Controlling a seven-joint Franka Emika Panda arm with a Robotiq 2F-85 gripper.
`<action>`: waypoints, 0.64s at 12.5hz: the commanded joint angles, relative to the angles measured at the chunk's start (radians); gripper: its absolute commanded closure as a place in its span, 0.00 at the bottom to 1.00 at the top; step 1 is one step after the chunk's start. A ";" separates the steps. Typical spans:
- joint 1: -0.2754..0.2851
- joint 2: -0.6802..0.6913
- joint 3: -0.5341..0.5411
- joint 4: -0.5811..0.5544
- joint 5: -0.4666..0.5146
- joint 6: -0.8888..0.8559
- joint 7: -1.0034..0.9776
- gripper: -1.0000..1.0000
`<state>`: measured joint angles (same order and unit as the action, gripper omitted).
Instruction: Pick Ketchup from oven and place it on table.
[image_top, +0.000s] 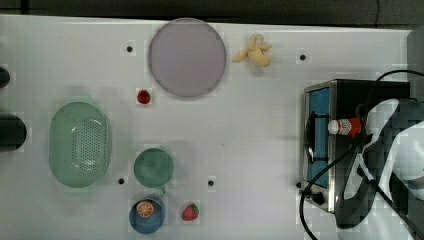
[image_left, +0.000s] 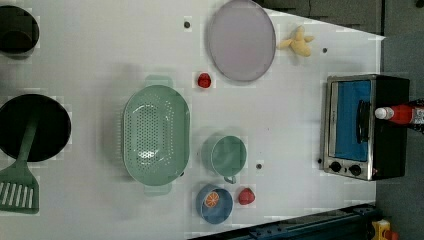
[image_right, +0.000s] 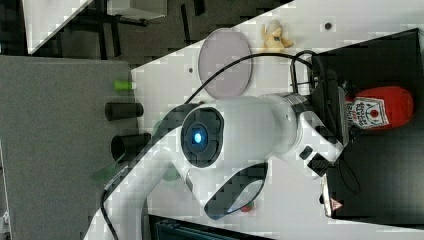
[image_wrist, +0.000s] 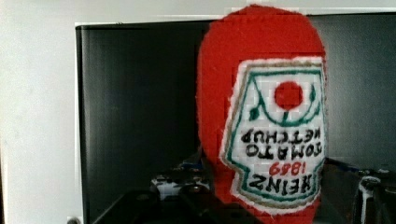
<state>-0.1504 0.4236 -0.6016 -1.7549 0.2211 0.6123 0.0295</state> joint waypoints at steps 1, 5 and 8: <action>0.027 -0.084 -0.019 0.085 -0.014 -0.133 0.029 0.36; 0.085 -0.138 -0.013 0.230 -0.138 -0.323 0.029 0.36; 0.148 -0.188 0.027 0.275 -0.150 -0.397 0.025 0.36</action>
<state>-0.0555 0.2766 -0.5884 -1.5264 0.0599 0.2593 0.0294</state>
